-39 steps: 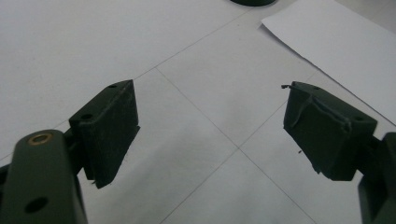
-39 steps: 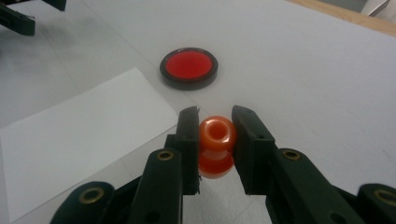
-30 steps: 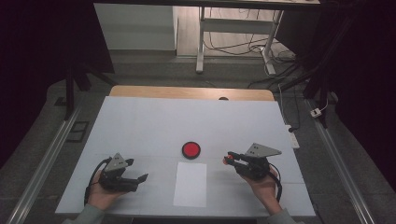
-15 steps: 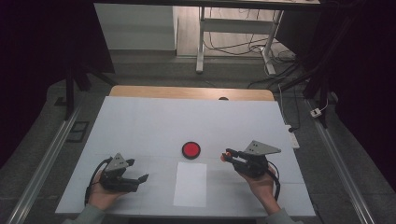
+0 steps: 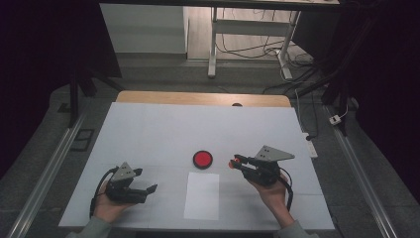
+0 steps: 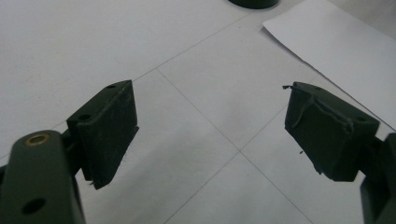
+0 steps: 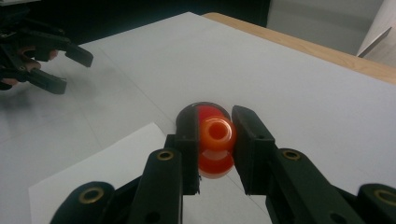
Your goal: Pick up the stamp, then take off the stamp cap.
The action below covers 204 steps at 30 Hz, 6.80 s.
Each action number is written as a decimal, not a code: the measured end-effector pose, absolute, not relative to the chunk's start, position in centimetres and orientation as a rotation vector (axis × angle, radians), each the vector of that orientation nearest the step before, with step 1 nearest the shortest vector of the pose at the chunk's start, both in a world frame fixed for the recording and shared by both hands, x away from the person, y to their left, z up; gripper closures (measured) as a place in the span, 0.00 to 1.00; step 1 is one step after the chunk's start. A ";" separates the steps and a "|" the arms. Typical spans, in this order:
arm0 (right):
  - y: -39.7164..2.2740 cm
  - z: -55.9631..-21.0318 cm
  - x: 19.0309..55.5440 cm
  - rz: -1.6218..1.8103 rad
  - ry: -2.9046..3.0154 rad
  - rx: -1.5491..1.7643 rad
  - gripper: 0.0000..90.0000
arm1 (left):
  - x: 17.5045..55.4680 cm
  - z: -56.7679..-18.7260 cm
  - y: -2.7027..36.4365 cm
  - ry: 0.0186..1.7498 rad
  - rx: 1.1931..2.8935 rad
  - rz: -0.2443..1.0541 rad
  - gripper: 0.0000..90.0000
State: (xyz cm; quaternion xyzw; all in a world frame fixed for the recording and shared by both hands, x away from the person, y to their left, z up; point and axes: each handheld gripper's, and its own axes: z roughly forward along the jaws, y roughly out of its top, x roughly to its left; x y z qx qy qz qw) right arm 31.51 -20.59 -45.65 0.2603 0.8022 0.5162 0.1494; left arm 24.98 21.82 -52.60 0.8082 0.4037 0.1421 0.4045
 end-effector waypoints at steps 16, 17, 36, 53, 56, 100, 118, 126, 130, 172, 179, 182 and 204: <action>-17.2 -45.0 32.1 1.526 2.328 0.699 0.80 | 24.9 -52.5 21.9 1.020 2.033 0.359 0.19; -17.1 -45.1 32.2 1.528 2.331 0.694 0.80 | 24.9 -52.5 22.0 1.020 2.033 0.356 0.19; -15.7 -46.0 32.3 1.538 2.389 0.658 0.80 | 24.8 -52.5 21.8 1.005 2.047 0.364 0.19; -15.7 -46.1 32.3 1.535 2.390 0.658 0.80 | 24.7 -52.3 21.7 1.000 2.041 0.407 0.19; -15.7 -46.1 32.3 1.541 2.385 0.658 0.80 | 24.6 -52.1 21.5 0.990 2.038 0.413 0.19; -15.5 -46.2 32.2 1.542 2.392 0.655 0.80 | 26.8 -49.0 15.1 0.810 2.075 0.390 0.21; -15.4 -46.1 32.1 1.566 2.387 0.644 0.80 | 27.6 -48.7 12.4 0.747 2.100 0.371 0.24; -15.4 -46.1 32.1 1.566 2.389 0.640 0.80 | 28.1 -48.4 11.2 0.722 2.102 0.367 0.24; -15.4 -46.2 32.1 1.566 2.388 0.642 0.80 | 28.2 -48.4 10.7 0.712 2.108 0.359 0.25; -15.0 -46.7 32.2 1.573 2.415 0.642 0.80 | 29.7 -48.7 6.9 0.647 2.127 0.358 0.32; -14.9 -46.8 32.2 1.570 2.420 0.642 0.80 | 29.8 -48.9 6.5 0.631 2.137 0.368 0.38; -14.9 -46.8 32.2 1.571 2.421 0.641 0.80 | 29.9 -49.0 6.4 0.625 2.138 0.372 0.40; -14.7 -47.0 32.1 1.581 2.428 0.641 0.80 | 30.3 -49.3 6.1 0.603 2.146 0.370 0.56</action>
